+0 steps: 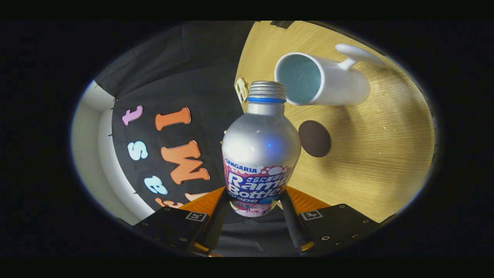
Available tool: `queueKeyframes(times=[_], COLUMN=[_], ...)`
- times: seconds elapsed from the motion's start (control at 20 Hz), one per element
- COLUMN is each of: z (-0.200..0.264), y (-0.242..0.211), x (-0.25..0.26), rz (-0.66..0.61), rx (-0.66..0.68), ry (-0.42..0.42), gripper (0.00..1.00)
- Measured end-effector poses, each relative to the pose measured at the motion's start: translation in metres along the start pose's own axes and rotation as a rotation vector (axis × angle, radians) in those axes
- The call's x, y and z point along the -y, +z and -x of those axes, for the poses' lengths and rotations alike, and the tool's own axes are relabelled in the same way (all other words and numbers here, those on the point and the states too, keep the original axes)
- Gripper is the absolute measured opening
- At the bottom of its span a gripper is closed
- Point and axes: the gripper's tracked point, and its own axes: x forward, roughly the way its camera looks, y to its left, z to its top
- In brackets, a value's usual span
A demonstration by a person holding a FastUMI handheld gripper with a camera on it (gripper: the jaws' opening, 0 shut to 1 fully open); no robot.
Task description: Take the bottle from table, then pour the juice into the cup, finally place the bottle on the coaster
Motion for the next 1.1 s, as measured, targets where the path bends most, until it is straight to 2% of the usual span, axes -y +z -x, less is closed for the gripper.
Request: queueKeyframes(times=[0.25,1.1], z=[-0.0029,0.0001], y=[0.0019,0.0043], x=[-0.0081,-0.0103], rz=[-0.062,-0.115], rx=[-0.004,-0.003], ry=[0.008,-0.031], gripper=[0.72,0.73])
